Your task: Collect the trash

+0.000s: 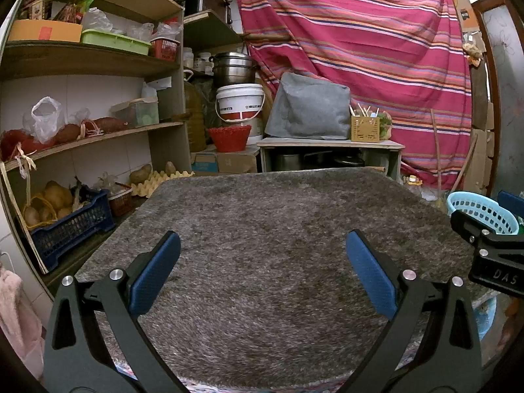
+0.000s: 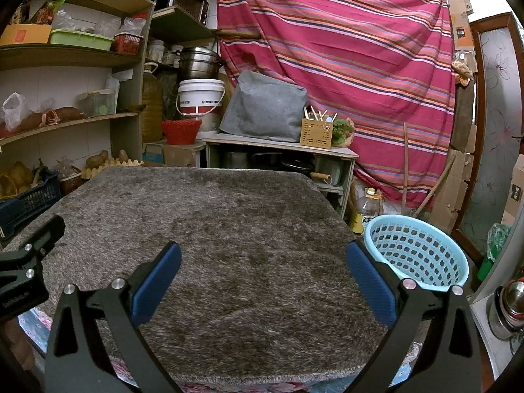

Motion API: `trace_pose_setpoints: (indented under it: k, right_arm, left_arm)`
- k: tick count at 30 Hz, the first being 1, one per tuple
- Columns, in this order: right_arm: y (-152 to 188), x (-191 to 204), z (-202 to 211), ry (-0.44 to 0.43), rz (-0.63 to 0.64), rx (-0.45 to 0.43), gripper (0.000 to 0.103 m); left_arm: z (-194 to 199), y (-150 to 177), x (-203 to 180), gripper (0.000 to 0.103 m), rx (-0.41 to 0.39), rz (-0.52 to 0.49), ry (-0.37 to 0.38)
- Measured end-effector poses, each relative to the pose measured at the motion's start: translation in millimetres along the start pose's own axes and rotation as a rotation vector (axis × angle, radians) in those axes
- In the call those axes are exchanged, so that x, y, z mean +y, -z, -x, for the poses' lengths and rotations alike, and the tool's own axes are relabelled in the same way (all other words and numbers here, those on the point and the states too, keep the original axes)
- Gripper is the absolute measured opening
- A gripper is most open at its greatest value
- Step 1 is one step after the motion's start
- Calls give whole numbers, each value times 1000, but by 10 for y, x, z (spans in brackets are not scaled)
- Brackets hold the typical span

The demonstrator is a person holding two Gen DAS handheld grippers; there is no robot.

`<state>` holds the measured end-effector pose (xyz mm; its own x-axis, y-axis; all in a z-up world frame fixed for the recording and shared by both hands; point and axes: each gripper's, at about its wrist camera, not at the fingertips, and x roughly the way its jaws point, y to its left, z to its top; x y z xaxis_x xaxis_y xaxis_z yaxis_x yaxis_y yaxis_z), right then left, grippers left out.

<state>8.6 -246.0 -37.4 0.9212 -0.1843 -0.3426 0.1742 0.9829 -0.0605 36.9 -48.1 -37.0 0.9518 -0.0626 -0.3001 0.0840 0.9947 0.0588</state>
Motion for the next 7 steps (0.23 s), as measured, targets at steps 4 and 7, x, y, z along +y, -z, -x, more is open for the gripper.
trace_pose_setpoints:
  k: [4,7]
  right_arm:
    - [1,-4,0,1,-1,0,99]
    - [1,-10,0,0,1,1,99]
  left_arm:
    - [6,-2,-4,98,0,-9,1]
    - [2,-8,-17,98,2,-7,4]
